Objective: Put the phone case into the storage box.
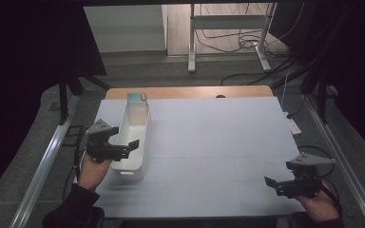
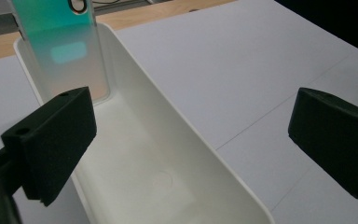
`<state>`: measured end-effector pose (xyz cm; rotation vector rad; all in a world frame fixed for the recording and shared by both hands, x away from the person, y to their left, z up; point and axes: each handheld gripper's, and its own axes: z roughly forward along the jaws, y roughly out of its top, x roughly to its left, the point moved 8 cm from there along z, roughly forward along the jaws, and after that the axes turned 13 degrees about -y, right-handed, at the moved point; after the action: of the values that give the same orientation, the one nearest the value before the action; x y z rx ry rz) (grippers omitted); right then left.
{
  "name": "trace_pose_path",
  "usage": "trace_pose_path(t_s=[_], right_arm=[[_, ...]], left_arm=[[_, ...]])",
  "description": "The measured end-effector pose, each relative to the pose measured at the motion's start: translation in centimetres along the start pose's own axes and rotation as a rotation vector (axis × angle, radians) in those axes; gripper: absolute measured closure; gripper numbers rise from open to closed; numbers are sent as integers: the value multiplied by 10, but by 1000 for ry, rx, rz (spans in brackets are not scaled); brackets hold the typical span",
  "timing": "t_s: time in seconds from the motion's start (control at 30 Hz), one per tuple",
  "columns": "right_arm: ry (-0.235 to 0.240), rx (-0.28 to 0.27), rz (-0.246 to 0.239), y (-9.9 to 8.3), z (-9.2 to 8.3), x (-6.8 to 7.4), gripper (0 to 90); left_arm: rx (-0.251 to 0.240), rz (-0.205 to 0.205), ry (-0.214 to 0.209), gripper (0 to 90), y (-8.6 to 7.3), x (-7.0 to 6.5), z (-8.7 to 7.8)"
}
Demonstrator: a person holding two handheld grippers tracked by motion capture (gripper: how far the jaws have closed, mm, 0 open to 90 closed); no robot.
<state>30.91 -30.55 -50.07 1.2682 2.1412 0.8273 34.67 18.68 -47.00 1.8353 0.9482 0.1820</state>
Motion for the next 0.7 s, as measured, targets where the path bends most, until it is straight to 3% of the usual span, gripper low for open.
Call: trace_pose_path(t_s=[0.7], right_arm=[[-1, 2, -1, 0, 0, 0, 0]], left_arm=[[-14, -8, -6, 22, -15, -13, -17]])
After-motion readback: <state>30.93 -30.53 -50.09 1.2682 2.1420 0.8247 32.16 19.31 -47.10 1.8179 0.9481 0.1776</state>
